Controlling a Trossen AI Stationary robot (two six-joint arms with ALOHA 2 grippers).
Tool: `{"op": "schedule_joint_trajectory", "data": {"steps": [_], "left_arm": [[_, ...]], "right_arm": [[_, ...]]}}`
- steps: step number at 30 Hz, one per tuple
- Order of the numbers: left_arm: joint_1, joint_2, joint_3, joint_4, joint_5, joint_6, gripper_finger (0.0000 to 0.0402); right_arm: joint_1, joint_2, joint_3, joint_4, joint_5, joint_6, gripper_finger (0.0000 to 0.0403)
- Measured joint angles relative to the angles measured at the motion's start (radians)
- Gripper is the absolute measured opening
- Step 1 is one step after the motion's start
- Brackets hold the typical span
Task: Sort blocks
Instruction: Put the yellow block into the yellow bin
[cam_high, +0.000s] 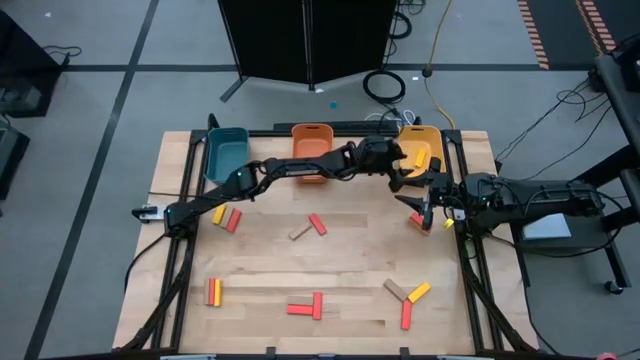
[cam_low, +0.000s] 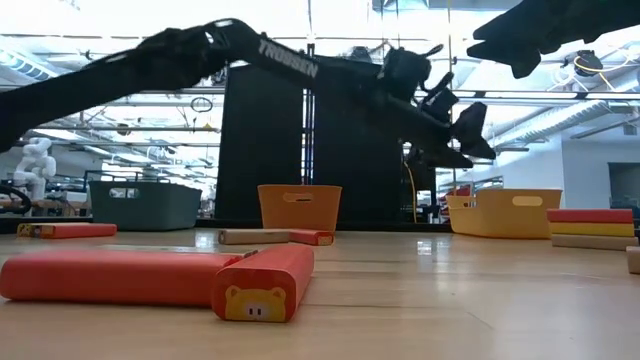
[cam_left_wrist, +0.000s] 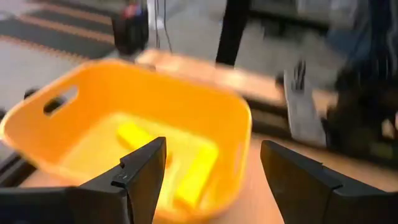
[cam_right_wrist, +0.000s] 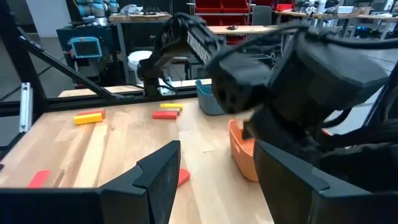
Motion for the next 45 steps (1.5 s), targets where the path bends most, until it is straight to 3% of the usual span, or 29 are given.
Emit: {"op": "schedule_joint_trajectory", "data": {"steps": [5, 13, 17, 21, 25, 28, 32, 39, 45], "left_arm": [[-0.026, -0.089, 0.000, -0.439, -0.028, 0.151, 0.0258], [-0.098, -0.189, 0.000, -1.032, -0.249, 0.196, 0.0258], [-0.134, -0.230, -0.006, -1.213, -0.277, 0.146, 0.0258], [-0.183, -0.307, -0.007, -1.350, -0.313, 0.060, 0.0258], [-0.263, -0.381, -0.044, -1.434, -0.466, -0.061, 0.0258], [-0.342, -0.497, -0.192, -1.458, -0.598, -0.153, 0.0258], [-0.434, -0.728, -0.520, -1.442, -0.623, -0.332, 0.0258], [-0.511, -1.163, -1.108, -1.122, -0.450, -0.649, 0.0258], [-0.496, -1.315, -1.415, -1.092, -0.343, -0.820, 0.0258]], "right_arm": [[0.000, 0.000, 0.000, 0.026, -0.073, 0.002, 0.0199], [0.000, 0.000, 0.000, 0.022, -0.090, -0.036, 0.0199], [0.000, -0.004, 0.017, 0.088, -0.093, -0.107, 0.0199], [0.000, -0.004, 0.023, 0.080, -0.092, -0.075, 0.0199], [0.000, 0.008, 0.022, 0.025, -0.093, -0.024, 0.0199], [0.000, 0.022, 0.022, 0.018, -0.093, 0.019, 0.0199], [0.000, 0.040, 0.020, 0.061, -0.119, 0.067, 0.0199], [0.020, 0.097, 0.020, 0.075, -0.195, 0.181, 0.0199], [0.043, 0.199, 0.020, 0.143, -0.193, 0.239, 0.0199]]}}
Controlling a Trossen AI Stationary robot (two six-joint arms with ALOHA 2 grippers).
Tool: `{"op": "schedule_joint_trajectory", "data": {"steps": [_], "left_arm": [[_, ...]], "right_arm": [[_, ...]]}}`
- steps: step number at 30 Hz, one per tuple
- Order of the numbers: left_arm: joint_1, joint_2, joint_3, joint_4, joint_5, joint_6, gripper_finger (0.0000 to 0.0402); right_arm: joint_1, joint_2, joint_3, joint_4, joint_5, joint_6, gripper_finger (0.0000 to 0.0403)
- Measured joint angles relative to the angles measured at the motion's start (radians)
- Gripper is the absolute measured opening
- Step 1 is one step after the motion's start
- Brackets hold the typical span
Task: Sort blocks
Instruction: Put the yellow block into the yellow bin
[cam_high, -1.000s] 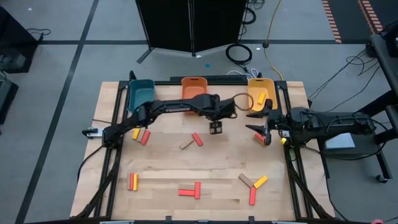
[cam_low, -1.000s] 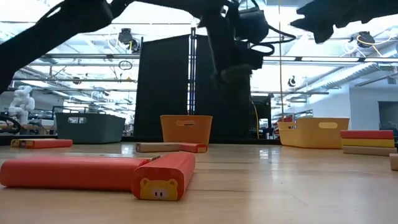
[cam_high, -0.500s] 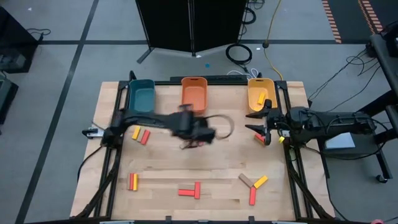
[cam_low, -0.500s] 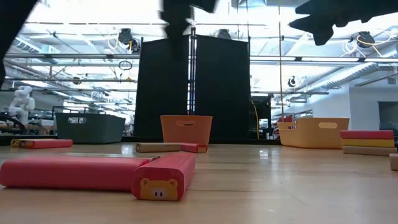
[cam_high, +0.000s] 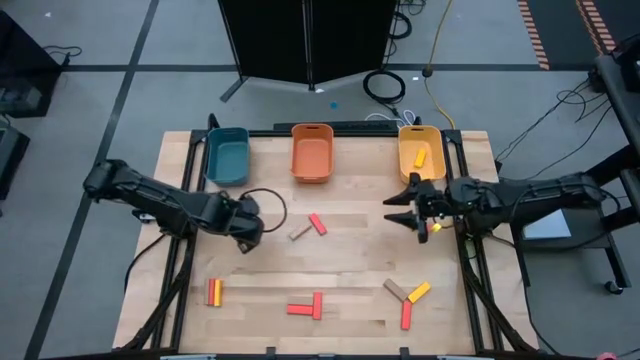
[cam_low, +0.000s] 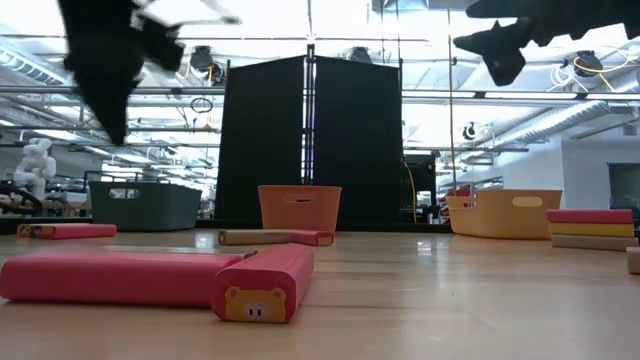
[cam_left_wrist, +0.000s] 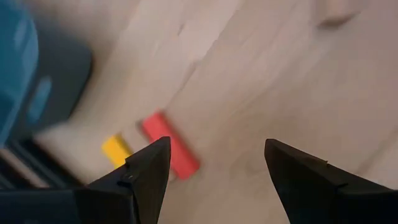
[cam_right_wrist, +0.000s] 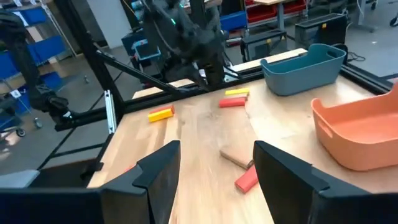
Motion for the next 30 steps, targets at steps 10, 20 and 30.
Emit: {"op": "schedule_joint_trajectory", "data": {"steps": [10, 20, 30], "left_arm": [[0.012, 0.010, -0.081, 0.017, 0.084, 0.027, 0.0258], [0.011, 0.012, -0.081, 0.011, 0.192, 0.296, 0.0258], [0.011, 0.012, -0.081, 0.003, 0.193, 0.451, 0.0258]], "right_arm": [[0.031, 0.154, 0.000, 0.008, 0.001, 0.113, 0.0199], [0.114, 0.266, 0.000, 0.000, 0.001, 0.115, 0.0199], [0.163, 0.273, 0.000, -0.031, 0.001, 0.098, 0.0199]]}}
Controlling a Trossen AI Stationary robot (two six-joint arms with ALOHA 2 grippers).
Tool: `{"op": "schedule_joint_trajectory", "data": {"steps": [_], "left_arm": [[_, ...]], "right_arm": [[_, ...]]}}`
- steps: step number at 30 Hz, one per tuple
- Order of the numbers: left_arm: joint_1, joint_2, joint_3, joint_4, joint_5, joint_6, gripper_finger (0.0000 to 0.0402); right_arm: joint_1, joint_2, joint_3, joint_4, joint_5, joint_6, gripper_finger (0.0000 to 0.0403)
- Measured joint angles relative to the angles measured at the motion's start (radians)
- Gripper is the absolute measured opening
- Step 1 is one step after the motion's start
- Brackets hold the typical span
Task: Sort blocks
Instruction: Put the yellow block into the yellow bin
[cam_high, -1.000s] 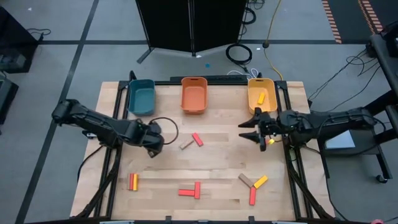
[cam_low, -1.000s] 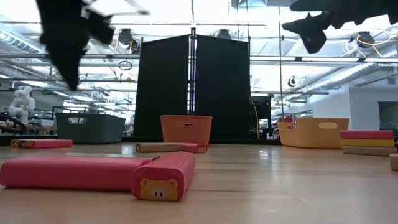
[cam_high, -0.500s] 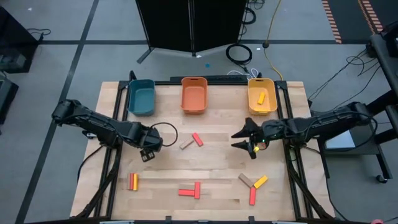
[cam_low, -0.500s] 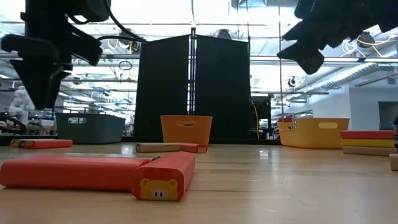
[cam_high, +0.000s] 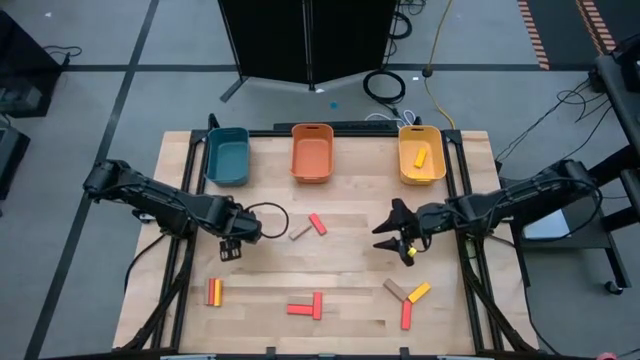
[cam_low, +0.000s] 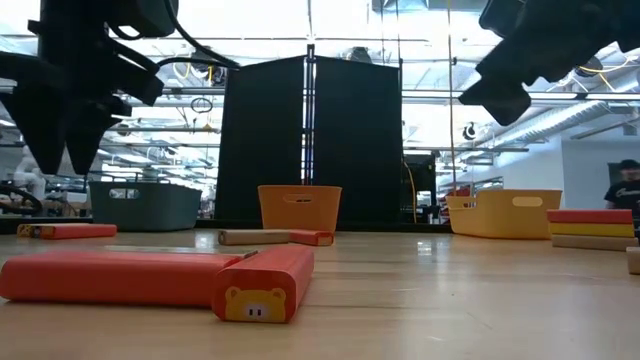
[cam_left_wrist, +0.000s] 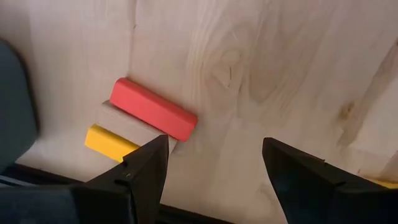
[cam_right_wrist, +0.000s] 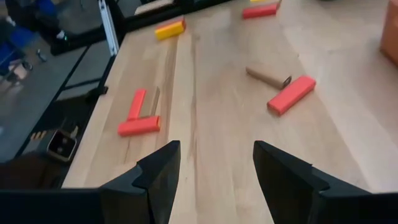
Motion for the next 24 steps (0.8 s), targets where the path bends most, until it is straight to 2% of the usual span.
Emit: {"op": "schedule_joint_trajectory", "data": {"steps": [10, 15, 21, 24], "left_arm": [[0.014, 0.064, 0.092, -0.173, -0.007, 0.126, 0.0258], [0.025, 0.139, 0.078, -0.235, 0.004, 0.331, 0.0258], [0.039, 0.236, 0.078, -0.244, -0.112, 0.494, 0.0258], [0.072, 0.276, 0.068, -0.243, -0.117, 0.522, 0.0258]], "right_arm": [[0.014, 0.000, 0.000, -0.025, 0.004, -0.021, 0.0199], [0.001, 0.000, 0.000, -0.023, 0.007, -0.031, 0.0199], [-0.022, 0.000, 0.000, -0.022, 0.013, -0.072, 0.0199], [-0.030, 0.000, 0.000, -0.022, 0.053, -0.099, 0.0199]]}}
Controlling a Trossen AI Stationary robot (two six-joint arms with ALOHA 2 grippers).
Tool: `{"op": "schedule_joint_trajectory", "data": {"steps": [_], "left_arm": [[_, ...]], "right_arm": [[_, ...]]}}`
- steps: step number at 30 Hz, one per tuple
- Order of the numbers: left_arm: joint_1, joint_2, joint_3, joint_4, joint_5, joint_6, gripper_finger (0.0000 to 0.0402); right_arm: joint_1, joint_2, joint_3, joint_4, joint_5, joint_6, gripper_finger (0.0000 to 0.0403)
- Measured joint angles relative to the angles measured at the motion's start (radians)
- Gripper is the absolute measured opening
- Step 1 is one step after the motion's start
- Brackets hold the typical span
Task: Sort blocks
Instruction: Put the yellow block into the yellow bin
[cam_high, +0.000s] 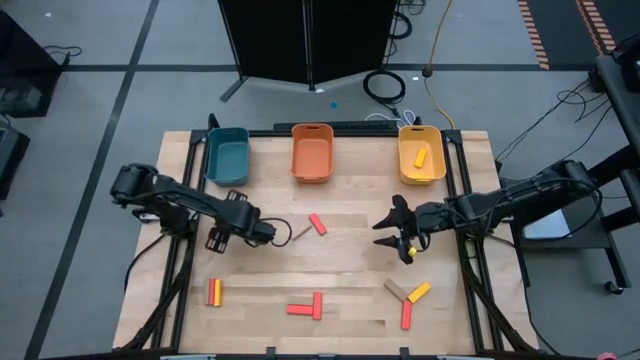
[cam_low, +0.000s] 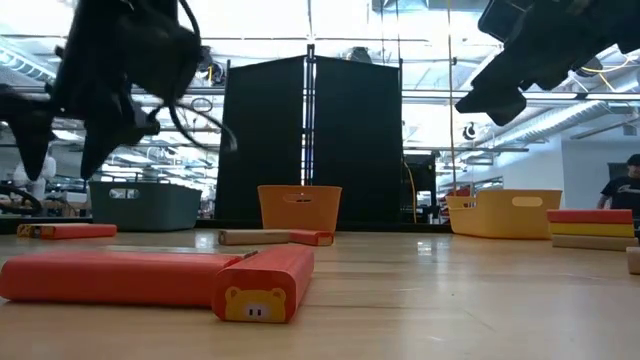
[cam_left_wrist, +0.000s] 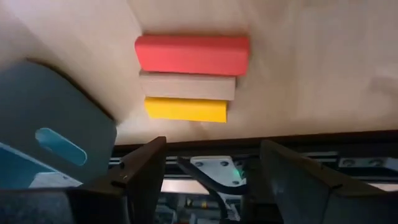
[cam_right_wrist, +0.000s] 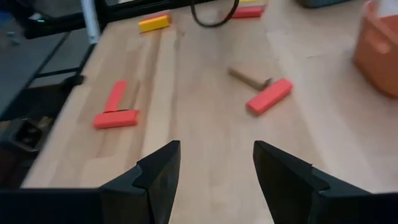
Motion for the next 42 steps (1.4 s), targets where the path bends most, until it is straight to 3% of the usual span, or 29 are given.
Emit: {"op": "schedule_joint_trajectory", "data": {"steps": [4, 9, 14, 26, 32, 42], "left_arm": [[0.025, 0.030, -0.033, 0.000, -0.001, 0.075, 0.0258], [0.034, 0.049, -0.047, -0.067, -0.049, 0.055, 0.0258], [0.032, 0.050, -0.047, -0.053, -0.049, 0.028, 0.0258], [0.032, 0.049, -0.047, 0.173, -0.009, 0.049, 0.0258], [0.033, 0.049, -0.046, 0.145, -0.017, 0.045, 0.0258], [0.033, 0.049, -0.046, 0.140, -0.026, -0.079, 0.0258]], "right_arm": [[-0.006, 0.000, 0.000, -0.001, 0.005, -0.031, 0.0199], [-0.006, 0.000, 0.000, 0.001, 0.006, -0.060, 0.0199], [-0.006, 0.000, 0.000, 0.001, 0.096, -0.116, 0.0199], [-0.006, 0.000, 0.000, 0.001, 0.114, -0.161, 0.0199], [-0.006, 0.000, 0.000, -0.001, 0.114, -0.164, 0.0199], [-0.006, 0.000, 0.000, -0.031, 0.108, -0.172, 0.0199]]}}
